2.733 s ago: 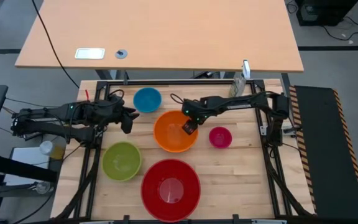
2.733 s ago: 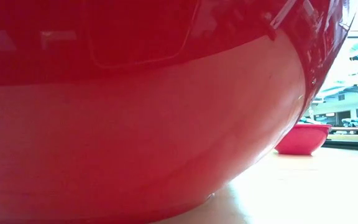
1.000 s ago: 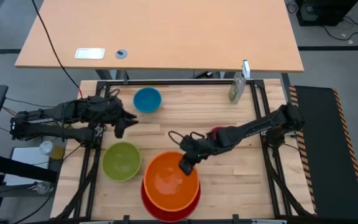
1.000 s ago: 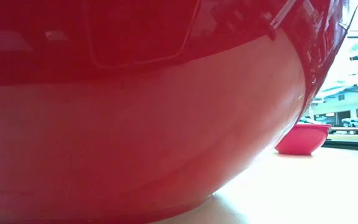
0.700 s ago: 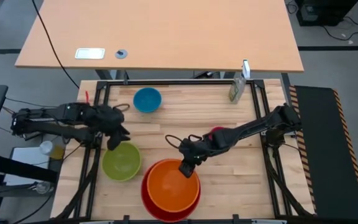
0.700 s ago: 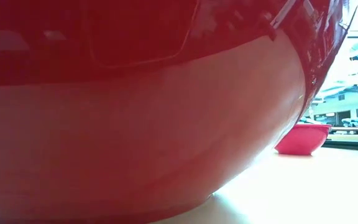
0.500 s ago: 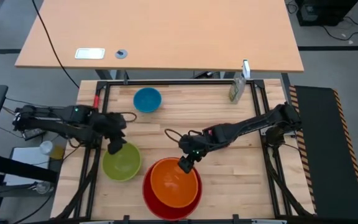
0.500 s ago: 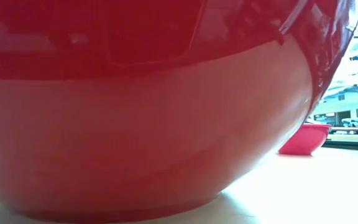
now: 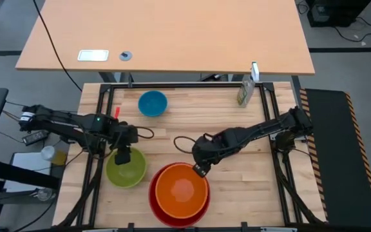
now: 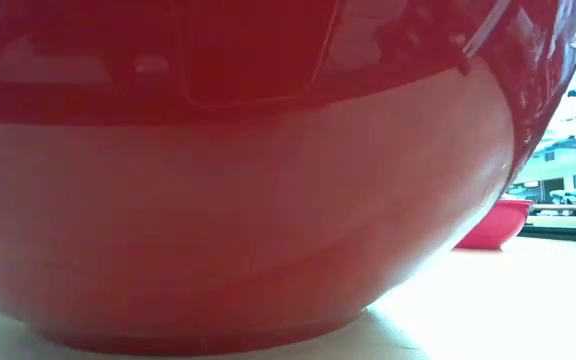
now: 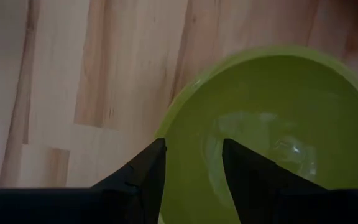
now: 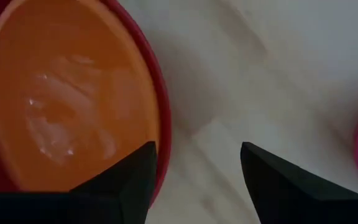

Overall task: Nest bowls inside each other
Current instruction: Stack the orange bowl on top of the red bowl, then stack the green bowl on top of the orange bowl

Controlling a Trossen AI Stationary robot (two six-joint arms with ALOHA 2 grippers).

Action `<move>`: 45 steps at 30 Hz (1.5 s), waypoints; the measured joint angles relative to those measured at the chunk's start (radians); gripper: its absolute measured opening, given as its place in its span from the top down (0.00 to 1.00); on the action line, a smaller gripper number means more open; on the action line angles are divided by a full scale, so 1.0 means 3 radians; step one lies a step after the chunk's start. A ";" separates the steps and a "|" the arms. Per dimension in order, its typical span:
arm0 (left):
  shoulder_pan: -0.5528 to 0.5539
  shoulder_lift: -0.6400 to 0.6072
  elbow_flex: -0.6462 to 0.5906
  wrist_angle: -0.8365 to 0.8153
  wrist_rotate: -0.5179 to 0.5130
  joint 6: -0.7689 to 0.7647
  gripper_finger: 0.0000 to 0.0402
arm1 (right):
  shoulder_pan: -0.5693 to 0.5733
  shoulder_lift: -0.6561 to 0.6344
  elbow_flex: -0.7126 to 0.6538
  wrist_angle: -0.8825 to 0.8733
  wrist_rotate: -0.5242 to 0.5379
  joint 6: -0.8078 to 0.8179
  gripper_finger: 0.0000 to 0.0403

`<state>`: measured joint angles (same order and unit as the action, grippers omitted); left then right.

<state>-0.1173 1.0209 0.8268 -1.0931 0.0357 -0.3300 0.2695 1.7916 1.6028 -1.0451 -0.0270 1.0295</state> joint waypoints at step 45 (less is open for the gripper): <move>0.0178 0.0022 -0.0454 0.0122 0.0163 -0.0903 0.94 | 0.0043 -0.0015 0.0445 -0.0209 0.0889 -0.0561 0.50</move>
<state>-0.0639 1.0273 0.6908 -1.0566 0.0845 -0.6009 0.2823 1.7870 1.7364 -1.1078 0.2396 0.8611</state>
